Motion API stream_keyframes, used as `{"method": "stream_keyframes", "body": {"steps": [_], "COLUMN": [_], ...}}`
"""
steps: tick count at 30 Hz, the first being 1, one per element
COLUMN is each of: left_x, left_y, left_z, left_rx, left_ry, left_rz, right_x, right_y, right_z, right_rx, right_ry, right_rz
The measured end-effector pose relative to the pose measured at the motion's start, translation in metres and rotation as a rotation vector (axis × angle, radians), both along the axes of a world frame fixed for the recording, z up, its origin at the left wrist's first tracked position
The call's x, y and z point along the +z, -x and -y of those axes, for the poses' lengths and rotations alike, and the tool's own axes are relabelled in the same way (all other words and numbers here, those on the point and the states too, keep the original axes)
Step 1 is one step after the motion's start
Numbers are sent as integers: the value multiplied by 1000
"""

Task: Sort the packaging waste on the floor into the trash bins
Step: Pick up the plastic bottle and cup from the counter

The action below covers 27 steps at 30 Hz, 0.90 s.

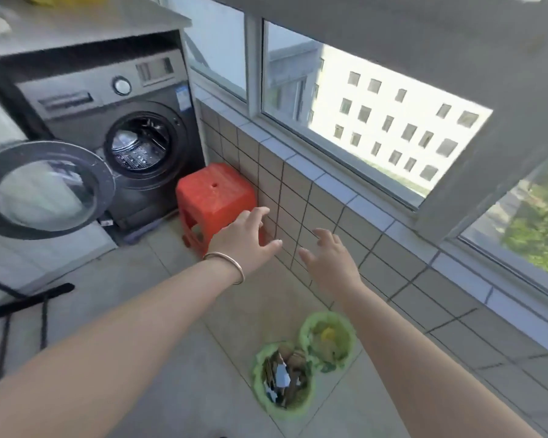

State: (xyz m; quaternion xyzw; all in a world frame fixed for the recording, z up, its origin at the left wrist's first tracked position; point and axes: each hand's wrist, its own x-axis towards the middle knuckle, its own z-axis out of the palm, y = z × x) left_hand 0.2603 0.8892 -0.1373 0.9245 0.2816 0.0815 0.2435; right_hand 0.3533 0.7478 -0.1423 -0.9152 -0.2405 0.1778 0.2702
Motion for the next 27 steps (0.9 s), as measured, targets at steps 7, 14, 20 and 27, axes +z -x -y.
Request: {"method": "stream_keyframes", "body": {"steps": [7,14,20,27], "left_x": [16,33,52,71], "left_y": [66,101,105,128], "left_z": [-146,-274,-395,-518], "left_rx": [241,455,607,815], "left_ry": [15,18,-21,-25], "left_rz": [-28,15,17,59], "right_x": [17,47,61,75], "right_y": [28,46,39,50], "right_z": [-162,-324,-476,-633], "right_rx": [146,381,558,760], "right_ry": [-40,-90,-129,-113], "right_rz": [-19,25,22,48]}}
